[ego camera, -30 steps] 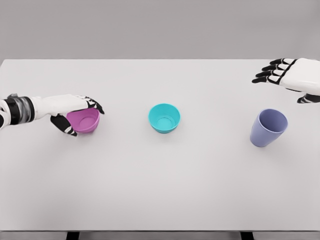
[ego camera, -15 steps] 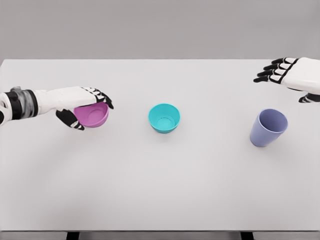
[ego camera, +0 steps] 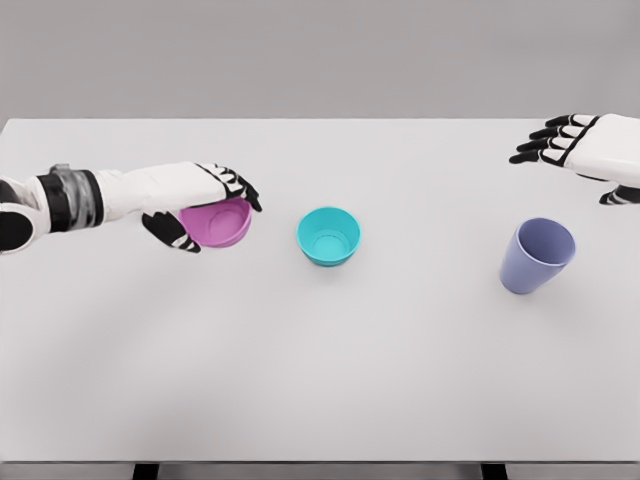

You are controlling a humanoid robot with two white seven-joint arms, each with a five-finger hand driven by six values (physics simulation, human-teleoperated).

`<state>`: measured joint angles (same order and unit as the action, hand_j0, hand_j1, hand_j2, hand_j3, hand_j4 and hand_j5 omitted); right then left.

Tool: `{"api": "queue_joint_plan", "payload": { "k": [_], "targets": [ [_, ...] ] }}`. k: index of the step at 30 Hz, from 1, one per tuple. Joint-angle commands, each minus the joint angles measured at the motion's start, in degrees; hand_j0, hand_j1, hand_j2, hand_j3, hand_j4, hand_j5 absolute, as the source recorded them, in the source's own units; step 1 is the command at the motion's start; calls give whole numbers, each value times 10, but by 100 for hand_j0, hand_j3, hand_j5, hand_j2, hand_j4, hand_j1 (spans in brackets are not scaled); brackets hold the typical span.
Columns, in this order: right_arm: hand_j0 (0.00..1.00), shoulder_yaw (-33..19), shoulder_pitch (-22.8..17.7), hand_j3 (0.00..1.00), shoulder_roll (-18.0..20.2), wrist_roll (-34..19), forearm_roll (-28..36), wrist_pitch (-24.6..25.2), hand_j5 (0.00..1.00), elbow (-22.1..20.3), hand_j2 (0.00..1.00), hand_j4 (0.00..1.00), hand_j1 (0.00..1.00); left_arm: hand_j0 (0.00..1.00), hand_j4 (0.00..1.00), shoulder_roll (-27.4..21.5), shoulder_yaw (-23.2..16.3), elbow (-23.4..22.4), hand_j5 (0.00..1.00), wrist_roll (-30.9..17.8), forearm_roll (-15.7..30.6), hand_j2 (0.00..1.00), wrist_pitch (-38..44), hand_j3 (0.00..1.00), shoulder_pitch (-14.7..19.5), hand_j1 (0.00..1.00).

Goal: Stacking bowl and cup with both arms

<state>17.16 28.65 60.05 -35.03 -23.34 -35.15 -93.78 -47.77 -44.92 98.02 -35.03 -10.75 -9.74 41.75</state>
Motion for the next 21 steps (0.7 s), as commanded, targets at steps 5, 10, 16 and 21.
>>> {"api": "queue_joint_plan", "payload": {
  "k": [5, 10, 16, 21],
  "targets": [
    [100, 0, 0, 100, 1, 0, 2, 2, 100, 0, 100, 100, 100, 70, 70, 26, 0, 13, 70, 0, 2, 70, -7, 70, 4, 70],
    [100, 0, 0, 100, 1, 0, 2, 2, 100, 0, 100, 100, 100, 70, 70, 56, 0, 13, 70, 0, 0, 70, -6, 70, 10, 70],
    [100, 0, 2, 100, 0, 0, 2, 2, 100, 0, 100, 100, 100, 70, 70, 87, -2, 12, 70, 0, -20, 70, 0, 70, 11, 70],
    [100, -1, 4, 100, -1, 0, 2, 2, 100, 0, 100, 100, 100, 70, 70, 111, -6, 10, 70, 0, -45, 70, 3, 70, 13, 70]
  ]
}}
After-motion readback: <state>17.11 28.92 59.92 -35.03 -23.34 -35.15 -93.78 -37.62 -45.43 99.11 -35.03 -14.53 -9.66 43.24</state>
